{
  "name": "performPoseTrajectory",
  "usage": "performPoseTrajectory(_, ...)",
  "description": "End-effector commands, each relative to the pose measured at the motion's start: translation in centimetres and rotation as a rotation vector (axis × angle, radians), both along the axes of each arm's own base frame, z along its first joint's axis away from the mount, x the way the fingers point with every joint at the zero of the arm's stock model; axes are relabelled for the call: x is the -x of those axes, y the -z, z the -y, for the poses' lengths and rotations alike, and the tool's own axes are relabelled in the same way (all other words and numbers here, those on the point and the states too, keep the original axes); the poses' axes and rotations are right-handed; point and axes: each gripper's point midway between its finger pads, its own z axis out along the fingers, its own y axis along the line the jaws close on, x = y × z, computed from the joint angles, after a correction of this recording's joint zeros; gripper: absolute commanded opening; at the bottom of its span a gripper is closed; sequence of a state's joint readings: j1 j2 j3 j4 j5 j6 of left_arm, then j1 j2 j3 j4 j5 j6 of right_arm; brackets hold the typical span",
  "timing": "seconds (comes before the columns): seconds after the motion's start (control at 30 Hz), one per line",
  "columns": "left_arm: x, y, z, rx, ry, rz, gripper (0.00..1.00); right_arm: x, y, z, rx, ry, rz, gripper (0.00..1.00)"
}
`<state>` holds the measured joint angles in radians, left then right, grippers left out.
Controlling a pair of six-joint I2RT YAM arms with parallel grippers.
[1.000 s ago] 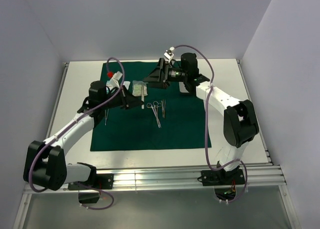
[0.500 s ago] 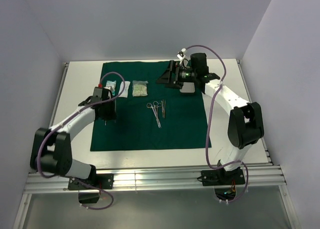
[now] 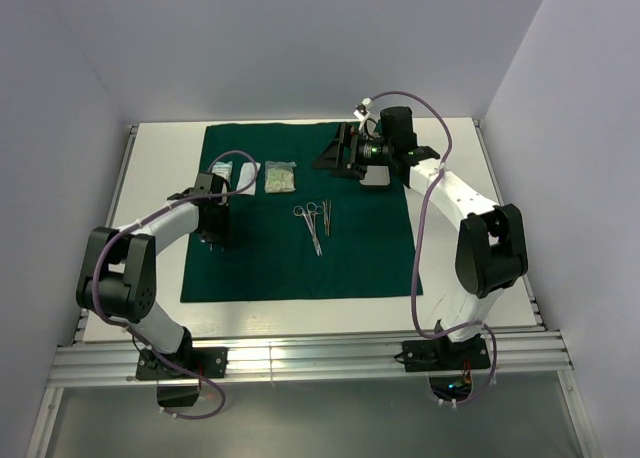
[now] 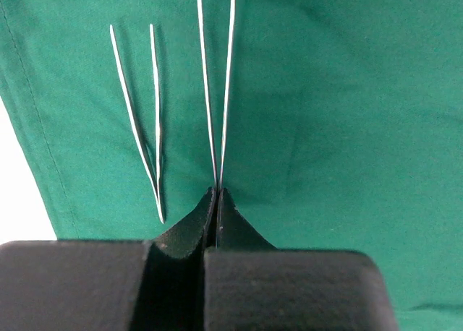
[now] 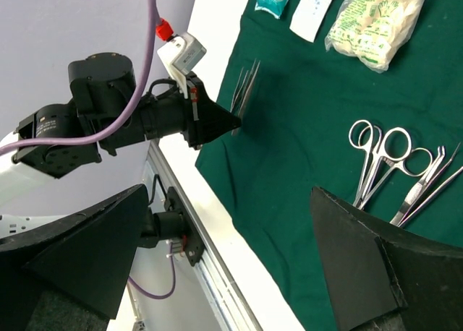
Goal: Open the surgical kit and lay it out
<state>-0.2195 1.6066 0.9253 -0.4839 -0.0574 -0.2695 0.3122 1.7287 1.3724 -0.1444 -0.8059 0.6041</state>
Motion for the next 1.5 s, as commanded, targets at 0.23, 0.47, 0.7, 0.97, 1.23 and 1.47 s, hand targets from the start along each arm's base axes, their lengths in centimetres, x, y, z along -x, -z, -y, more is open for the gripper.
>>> performPoseTrajectory(0.23, -1.4, -0.3, 0.3, 0.000, 0.041, 0.002, 0.00, -0.1, -0.8, -0.5, -0.015, -0.023, 0.022, 1.00)
performPoseTrajectory(0.47, -0.9, 0.5, 0.1, -0.011, 0.034, -0.041, 0.04, -0.2, -0.7, -0.5, -0.015, -0.024, 0.014, 1.00)
performPoseTrajectory(0.7, -1.0, -0.1, 0.0, -0.020, 0.028, -0.042, 0.33, -0.1, -0.7, -0.5, -0.010, -0.025, 0.020, 1.00)
performPoseTrajectory(0.97, -4.0, -6.1, 1.6, 0.039, 0.067, 0.128, 0.38, -0.1, 0.1, 0.5, 0.049, -0.001, 0.051, 1.00)
performPoseTrajectory(1.23, -6.0, -17.3, 5.3, 0.218, 0.121, 0.444, 0.38, -2.0, 4.4, 4.9, 0.314, 0.178, 0.056, 0.91)
performPoseTrajectory(1.47, -5.9, -19.6, 5.5, 0.211, 0.094, 0.617, 0.34, -3.0, 10.2, 8.0, 0.573, 0.305, -0.026, 0.56)
